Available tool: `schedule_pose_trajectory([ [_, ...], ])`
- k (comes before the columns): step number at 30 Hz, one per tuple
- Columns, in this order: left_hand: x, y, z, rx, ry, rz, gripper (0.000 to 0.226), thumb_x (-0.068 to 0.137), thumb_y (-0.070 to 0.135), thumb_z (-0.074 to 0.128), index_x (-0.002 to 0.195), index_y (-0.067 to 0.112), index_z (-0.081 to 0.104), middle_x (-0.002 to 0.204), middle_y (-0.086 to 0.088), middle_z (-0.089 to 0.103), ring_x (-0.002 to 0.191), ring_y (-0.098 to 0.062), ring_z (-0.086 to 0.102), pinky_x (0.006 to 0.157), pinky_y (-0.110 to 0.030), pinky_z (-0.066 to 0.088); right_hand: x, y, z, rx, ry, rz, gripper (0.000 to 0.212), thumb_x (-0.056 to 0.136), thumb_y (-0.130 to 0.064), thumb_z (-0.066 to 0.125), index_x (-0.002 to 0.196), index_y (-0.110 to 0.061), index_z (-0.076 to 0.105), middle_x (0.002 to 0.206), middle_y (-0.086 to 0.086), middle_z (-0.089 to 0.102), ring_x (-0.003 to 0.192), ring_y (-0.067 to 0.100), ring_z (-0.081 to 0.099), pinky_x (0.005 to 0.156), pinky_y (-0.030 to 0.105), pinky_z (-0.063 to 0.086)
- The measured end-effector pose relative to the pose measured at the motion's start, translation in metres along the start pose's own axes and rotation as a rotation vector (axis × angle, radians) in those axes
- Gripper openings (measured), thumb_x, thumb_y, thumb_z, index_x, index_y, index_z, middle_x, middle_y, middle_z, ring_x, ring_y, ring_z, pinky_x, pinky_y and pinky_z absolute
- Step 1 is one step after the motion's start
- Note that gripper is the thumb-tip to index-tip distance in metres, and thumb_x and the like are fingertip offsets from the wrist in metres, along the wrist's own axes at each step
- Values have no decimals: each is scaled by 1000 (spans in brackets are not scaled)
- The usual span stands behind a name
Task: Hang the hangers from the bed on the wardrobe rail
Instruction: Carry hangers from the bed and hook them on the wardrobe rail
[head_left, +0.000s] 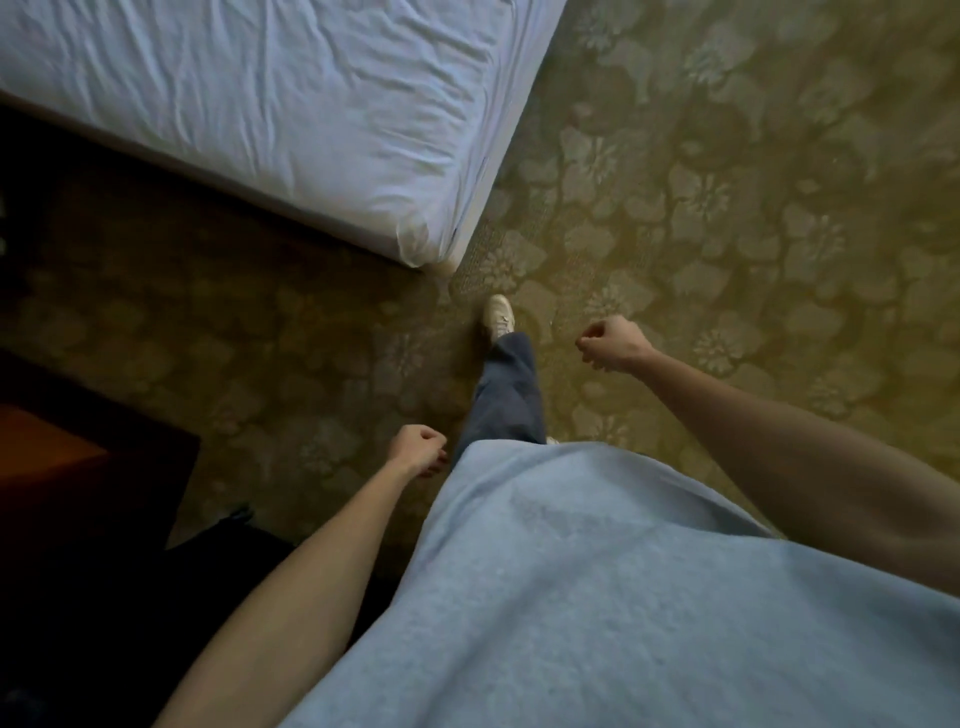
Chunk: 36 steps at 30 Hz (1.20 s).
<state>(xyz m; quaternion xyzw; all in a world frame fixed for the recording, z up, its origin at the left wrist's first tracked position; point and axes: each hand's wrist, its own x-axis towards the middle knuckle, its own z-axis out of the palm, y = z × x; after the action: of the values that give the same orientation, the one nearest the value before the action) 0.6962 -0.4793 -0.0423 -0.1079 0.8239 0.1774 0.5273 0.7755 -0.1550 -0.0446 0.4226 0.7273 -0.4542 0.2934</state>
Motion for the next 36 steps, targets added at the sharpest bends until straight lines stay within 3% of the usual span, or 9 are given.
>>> schedule_pose_trajectory([
  [5,40,105,-52,-106,41,45,24,97,10,57,76,14,68,78,-8,70,69,-20,64,67,-33,57,31,-24,-56,31,5,195,24,99,-19,58,103,-1,72,88,12,72,68,19,64,56,26,50],
  [7,57,162,-67,-135,24,88,26,95,10,57,71,15,67,73,-9,70,64,-21,63,64,-34,56,38,-25,-79,66,39,268,22,98,-19,58,102,-2,72,86,13,72,68,21,63,56,27,50],
  [13,93,360,-92,-50,-118,287,21,96,15,56,79,12,68,69,-5,70,52,-13,61,49,-24,51,56,-29,-151,271,140,442,21,98,-12,58,104,5,69,73,10,66,57,18,55,51,28,46],
  [18,120,492,-99,13,-190,398,15,98,18,57,92,15,70,77,-3,73,62,-12,67,51,-22,50,92,-35,-216,434,199,494,18,99,-13,58,107,0,67,75,11,65,59,19,54,53,28,45],
  [23,146,589,-109,154,-192,355,18,100,18,55,99,9,70,82,-7,73,63,-14,65,51,-21,50,159,-56,-299,485,197,490,18,99,-12,57,108,1,67,77,13,65,59,20,54,53,28,44],
  [26,151,617,-124,225,-160,246,20,100,14,52,88,8,66,76,-10,68,53,-13,58,43,-19,45,202,-90,-349,426,165,418,21,98,-13,57,102,1,72,81,15,70,64,22,60,55,31,50],
  [30,162,648,-154,215,-66,179,29,97,10,54,70,8,63,59,-6,60,41,-9,52,36,-16,40,268,-159,-413,319,110,266,22,95,-17,56,92,-6,75,88,14,76,75,26,68,72,40,59],
  [33,172,670,-179,167,-27,119,30,95,8,53,66,10,62,54,-4,58,33,-4,50,36,-15,39,314,-220,-453,267,99,166,21,94,-20,58,92,-7,74,85,11,76,68,20,67,60,31,56],
  [36,192,695,-203,119,-34,75,27,94,12,53,73,8,68,65,-8,66,49,-14,59,47,-21,47,362,-276,-490,208,71,84,20,95,-21,57,90,-9,73,84,9,76,65,17,65,55,26,53],
])
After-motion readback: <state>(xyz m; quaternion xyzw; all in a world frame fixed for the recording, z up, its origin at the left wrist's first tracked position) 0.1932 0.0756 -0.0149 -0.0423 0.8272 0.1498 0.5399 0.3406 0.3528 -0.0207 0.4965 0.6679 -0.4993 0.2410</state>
